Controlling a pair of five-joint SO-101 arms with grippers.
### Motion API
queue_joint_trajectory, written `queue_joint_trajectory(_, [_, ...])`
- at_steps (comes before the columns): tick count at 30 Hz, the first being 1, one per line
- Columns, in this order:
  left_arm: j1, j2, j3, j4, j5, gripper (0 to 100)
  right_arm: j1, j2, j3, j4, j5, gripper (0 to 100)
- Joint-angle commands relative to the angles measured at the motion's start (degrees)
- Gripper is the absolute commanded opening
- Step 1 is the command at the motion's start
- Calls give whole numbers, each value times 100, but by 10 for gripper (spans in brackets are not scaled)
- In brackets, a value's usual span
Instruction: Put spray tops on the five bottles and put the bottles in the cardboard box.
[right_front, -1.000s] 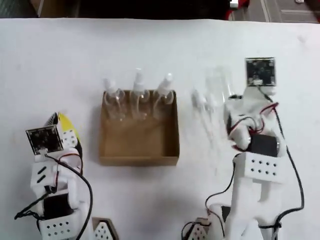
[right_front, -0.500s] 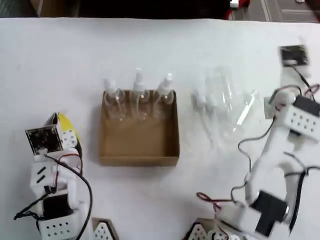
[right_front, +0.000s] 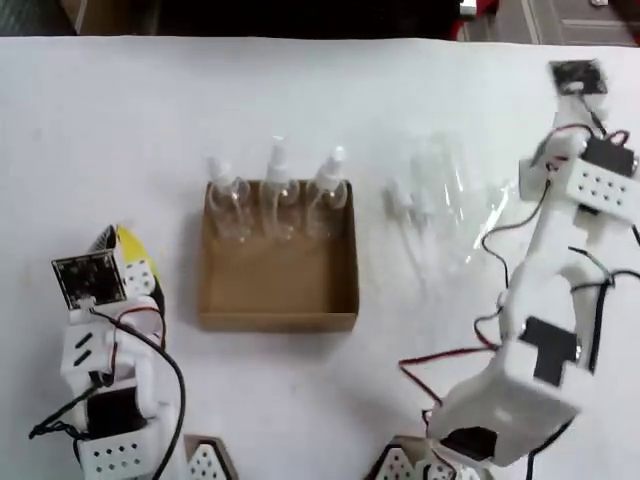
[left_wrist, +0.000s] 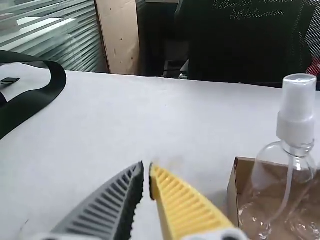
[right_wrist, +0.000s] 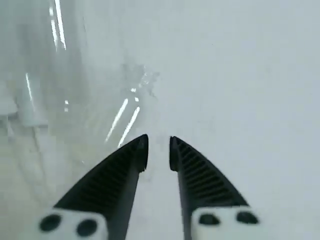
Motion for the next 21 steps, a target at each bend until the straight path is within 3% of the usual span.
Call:
queue_joint_trajectory(1, [48,-13,-26,-176,-53,24,-330,998,-1793,646,-1644,209])
queue_joint_trajectory(7, [57,-13,-26,-176,-53,24,-365,2905,-4246,1385,-3007,215])
queue_joint_trajectory(14, [66,-13,-18,-176,-53,24,-567,4831,-6330,1534,-3051,215])
queue_joint_trajectory(21, [75,-13,-18,-176,-53,24,-541,6035,-7763,1499,-3560,216])
